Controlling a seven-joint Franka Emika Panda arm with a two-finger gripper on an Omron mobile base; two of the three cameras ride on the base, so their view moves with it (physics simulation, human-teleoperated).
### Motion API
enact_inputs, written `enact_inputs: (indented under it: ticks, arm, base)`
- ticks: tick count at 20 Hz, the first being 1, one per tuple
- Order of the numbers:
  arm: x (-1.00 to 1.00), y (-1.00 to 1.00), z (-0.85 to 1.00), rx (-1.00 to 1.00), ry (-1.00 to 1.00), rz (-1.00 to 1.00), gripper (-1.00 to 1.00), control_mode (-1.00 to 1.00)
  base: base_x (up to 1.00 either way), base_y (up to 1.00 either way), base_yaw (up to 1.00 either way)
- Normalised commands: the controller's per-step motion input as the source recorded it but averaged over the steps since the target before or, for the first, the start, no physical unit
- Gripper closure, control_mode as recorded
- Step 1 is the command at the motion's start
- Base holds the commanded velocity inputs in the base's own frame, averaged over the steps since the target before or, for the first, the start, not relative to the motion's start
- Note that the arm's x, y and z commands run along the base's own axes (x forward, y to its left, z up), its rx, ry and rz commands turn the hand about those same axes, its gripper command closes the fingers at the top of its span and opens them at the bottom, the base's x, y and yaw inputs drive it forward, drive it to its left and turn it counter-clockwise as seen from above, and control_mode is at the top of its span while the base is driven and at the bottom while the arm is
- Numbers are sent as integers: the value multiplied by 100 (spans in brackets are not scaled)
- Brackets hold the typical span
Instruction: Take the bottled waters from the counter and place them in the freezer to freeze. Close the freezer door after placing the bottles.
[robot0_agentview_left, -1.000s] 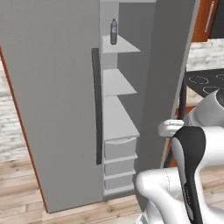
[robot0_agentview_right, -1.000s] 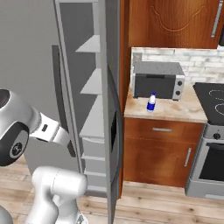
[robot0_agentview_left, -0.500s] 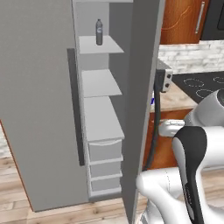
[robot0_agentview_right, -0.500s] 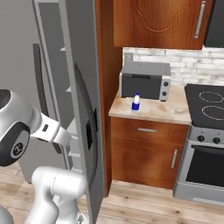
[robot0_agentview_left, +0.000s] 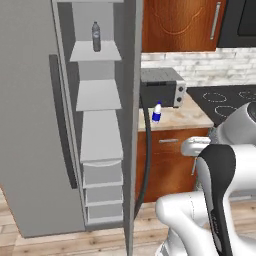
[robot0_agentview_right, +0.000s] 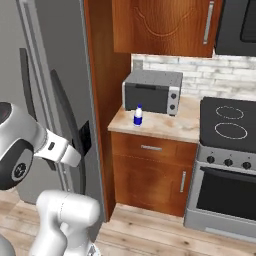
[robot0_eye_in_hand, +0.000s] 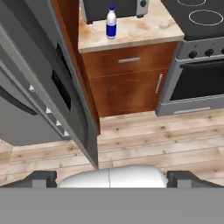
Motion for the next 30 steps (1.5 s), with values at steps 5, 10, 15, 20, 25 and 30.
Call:
enact_inputs:
  ticks: [5, 10, 15, 20, 25, 30]
  arm:
    - [0, 0, 0, 0, 0, 0, -100, 100]
    - [0, 0, 0, 0, 0, 0, -100, 100]
    - [0, 0, 0, 0, 0, 0, -100, 100]
    - [0, 0, 0, 0, 0, 0, -100, 100]
    - [0, 0, 0, 0, 0, 0, -100, 100]
    - [0, 0, 0, 0, 0, 0, -100, 100]
  base:
    - [10, -70, 13]
    - [29, -64, 10]
    - [61, -42, -3]
    - [70, -34, -28]
    - [51, -20, -16]
    - [26, -3, -1]
